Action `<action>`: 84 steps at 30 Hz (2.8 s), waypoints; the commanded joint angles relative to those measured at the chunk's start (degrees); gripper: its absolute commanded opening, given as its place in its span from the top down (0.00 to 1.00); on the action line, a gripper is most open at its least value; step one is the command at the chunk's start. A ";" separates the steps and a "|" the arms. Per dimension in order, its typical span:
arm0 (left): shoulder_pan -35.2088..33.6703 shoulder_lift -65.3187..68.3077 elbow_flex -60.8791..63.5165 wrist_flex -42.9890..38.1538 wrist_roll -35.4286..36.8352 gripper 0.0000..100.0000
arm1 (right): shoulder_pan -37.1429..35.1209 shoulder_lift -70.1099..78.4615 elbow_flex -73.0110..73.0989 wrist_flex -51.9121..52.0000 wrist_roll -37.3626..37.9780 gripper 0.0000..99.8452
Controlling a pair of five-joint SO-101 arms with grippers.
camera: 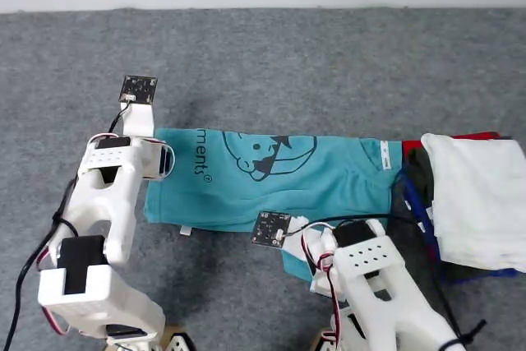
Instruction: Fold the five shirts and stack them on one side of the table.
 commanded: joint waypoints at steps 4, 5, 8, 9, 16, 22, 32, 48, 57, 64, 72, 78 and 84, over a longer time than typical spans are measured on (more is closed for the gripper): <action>0.62 -0.26 -0.13 -0.70 0.44 0.88 | -0.04 -0.75 0.44 -2.15 -0.26 0.88; 0.62 -0.26 -0.13 -0.70 0.44 0.88 | -0.04 -0.75 0.62 -2.68 -0.26 0.91; 0.62 -0.26 -0.13 -0.70 0.44 0.88 | -0.13 -0.75 1.93 -3.82 0.09 0.95; 0.62 -0.26 -0.13 -0.70 0.44 0.88 | -0.13 -0.75 2.20 -3.82 0.09 0.95; 0.62 -0.26 -0.13 -0.70 0.44 0.88 | -0.13 -1.10 -0.70 -1.45 0.00 0.98; 0.62 -0.26 -0.13 -0.70 0.44 0.88 | -0.04 -0.92 -14.07 7.16 0.18 0.98; 0.62 -0.26 -0.13 -0.70 0.44 0.88 | 1.27 -0.75 -15.82 0.48 0.26 0.98; 0.62 -0.26 -0.13 -0.70 0.44 0.88 | 11.47 1.01 -15.91 -17.63 -0.18 0.97; 0.62 -0.26 -0.13 -0.70 0.44 0.88 | 12.62 18.33 -25.85 -25.19 -9.14 0.98; 0.62 -0.26 -0.13 -0.70 0.44 0.88 | 14.29 34.24 -46.33 -13.67 -9.23 0.98; 0.62 -0.26 -0.13 -0.70 0.44 0.88 | 14.29 50.15 -58.64 -11.21 -9.14 0.97; 0.62 -0.26 -0.13 -0.70 0.44 0.88 | 15.43 55.52 -66.20 -9.63 -9.58 0.89; 0.62 -0.26 -0.13 -0.70 0.44 0.88 | 17.89 56.31 -69.71 -8.92 -9.58 0.83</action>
